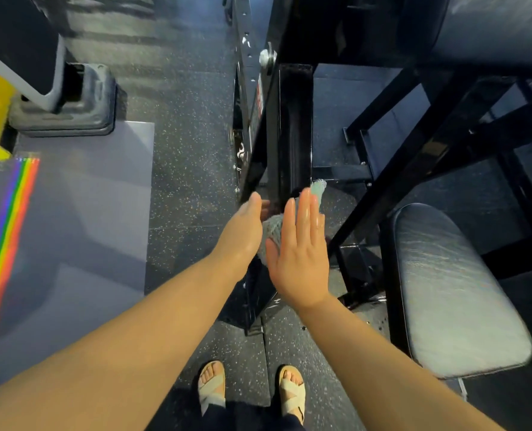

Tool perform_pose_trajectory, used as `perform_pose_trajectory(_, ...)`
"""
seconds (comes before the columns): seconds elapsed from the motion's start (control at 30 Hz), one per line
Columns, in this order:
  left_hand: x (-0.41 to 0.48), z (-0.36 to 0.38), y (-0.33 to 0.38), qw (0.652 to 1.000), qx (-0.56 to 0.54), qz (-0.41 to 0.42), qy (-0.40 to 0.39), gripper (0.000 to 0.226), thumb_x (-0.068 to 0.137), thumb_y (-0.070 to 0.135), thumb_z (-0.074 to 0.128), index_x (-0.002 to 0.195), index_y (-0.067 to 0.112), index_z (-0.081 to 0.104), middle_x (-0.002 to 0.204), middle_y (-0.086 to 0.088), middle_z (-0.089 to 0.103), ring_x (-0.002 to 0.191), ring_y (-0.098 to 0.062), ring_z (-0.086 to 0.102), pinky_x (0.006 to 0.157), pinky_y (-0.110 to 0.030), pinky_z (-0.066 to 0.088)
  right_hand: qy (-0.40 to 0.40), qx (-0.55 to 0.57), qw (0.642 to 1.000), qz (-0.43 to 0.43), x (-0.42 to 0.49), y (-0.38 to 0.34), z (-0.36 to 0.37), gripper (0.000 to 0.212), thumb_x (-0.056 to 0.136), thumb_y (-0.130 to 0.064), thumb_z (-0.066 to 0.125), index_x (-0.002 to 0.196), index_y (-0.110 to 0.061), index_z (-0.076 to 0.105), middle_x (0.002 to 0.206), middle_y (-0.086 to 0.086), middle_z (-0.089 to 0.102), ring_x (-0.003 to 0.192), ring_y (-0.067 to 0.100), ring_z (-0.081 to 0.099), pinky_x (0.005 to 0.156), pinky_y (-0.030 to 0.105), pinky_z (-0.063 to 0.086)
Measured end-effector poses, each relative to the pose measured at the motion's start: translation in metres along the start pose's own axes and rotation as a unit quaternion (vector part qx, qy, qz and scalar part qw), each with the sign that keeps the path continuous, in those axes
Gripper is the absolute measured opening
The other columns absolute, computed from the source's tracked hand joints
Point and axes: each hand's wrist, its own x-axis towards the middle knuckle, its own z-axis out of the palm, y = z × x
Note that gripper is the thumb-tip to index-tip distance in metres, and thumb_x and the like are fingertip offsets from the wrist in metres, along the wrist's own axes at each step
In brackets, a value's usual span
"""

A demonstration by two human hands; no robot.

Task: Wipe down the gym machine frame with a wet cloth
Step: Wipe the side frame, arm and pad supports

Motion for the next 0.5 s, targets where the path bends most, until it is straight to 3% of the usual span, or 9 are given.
perform_pose_trajectory(0.1,-0.005,-0.001,-0.009,1.0,0.015,0.0,-0.002,0.048,0.101,0.045,0.023,0.134,0.023,0.049,0.135,0.0,0.053,0.124,-0.017,0.048,0.108,-0.04,0.035,-0.002,-0.028,1.0,0.003,0.025,-0.001,-0.003,0.061,0.094,-0.03,0.036,0.143,0.003,0.022,0.15,0.029,0.025,0.141,0.039,0.019,0.112,0.052,0.028)
perform_pose_trajectory(0.27,0.0,-0.002,0.007,1.0,-0.016,0.001,0.016,0.054,0.096,0.054,0.028,0.137,0.026,0.047,0.135,-0.003,0.054,0.123,-0.024,0.052,0.103,-0.046,0.042,0.01,-0.014,0.997,0.081,0.126,-0.009,-0.018,0.067,0.096,-0.032,0.042,0.149,-0.001,0.017,0.157,0.022,0.01,0.146,0.034,0.008,0.118,0.045,0.017)
perform_pose_trajectory(0.37,-0.001,-0.004,0.0,1.0,-0.025,-0.01,0.011,0.057,0.096,0.055,0.029,0.132,0.017,0.053,0.126,-0.006,0.06,0.115,-0.024,0.057,0.1,-0.039,0.044,0.023,-0.016,0.996,0.08,0.09,-0.008,-0.009,0.064,0.095,-0.03,0.038,0.147,0.003,0.022,0.155,0.026,0.014,0.145,0.036,0.013,0.116,0.046,0.023)
perform_pose_trajectory(0.5,-0.01,-0.002,-0.029,0.998,-0.019,-0.066,-0.003,0.067,0.085,0.063,0.031,0.128,0.017,0.053,0.131,-0.008,0.057,0.122,-0.027,0.052,0.105,-0.05,0.039,-0.008,-0.003,0.997,0.075,-0.016,-0.01,0.007,0.06,0.095,-0.031,0.035,0.142,0.005,0.026,0.15,0.031,0.02,0.141,0.041,0.019,0.112,0.051,0.03)
